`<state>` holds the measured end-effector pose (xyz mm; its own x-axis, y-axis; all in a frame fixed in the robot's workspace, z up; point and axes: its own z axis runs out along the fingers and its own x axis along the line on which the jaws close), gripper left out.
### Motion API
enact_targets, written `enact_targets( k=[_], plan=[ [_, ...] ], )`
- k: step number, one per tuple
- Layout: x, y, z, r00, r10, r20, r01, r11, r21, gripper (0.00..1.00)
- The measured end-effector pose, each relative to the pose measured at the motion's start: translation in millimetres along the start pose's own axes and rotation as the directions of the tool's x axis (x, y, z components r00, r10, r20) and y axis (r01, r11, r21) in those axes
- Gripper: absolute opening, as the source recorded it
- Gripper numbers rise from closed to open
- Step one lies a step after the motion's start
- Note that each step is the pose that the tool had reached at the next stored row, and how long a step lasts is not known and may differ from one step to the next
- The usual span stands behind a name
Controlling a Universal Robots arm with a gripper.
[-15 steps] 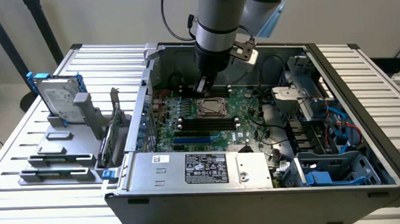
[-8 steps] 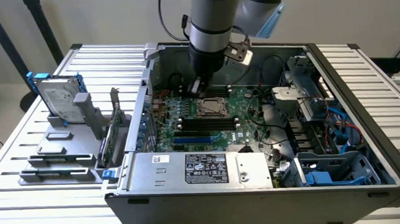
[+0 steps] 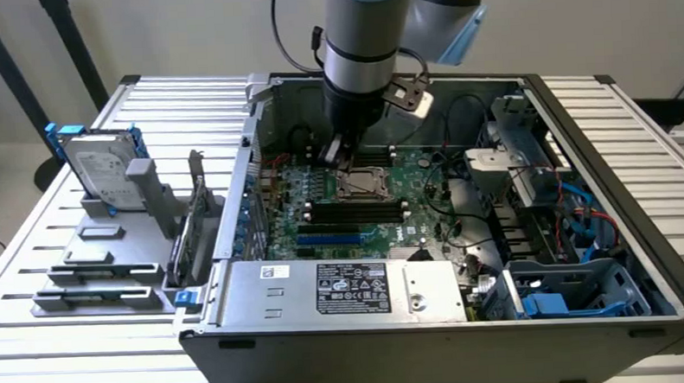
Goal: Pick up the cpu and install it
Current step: 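Install the first cpu locking lever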
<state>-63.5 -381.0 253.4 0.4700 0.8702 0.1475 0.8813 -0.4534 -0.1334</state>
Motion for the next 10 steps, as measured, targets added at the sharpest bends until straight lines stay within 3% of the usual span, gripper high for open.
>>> enact_targets(
  k=[7, 10],
  plan=[
    [-2.2, 1.1, -0.5, 0.9981, 0.062, -0.0003, -0.062, 0.9981, 0.001, 0.11],
    [-3.7, 2.0, -0.7, 0.9964, 0.084, 0.007, -0.084, 0.9964, 0.0107, 0.11]
  ],
)
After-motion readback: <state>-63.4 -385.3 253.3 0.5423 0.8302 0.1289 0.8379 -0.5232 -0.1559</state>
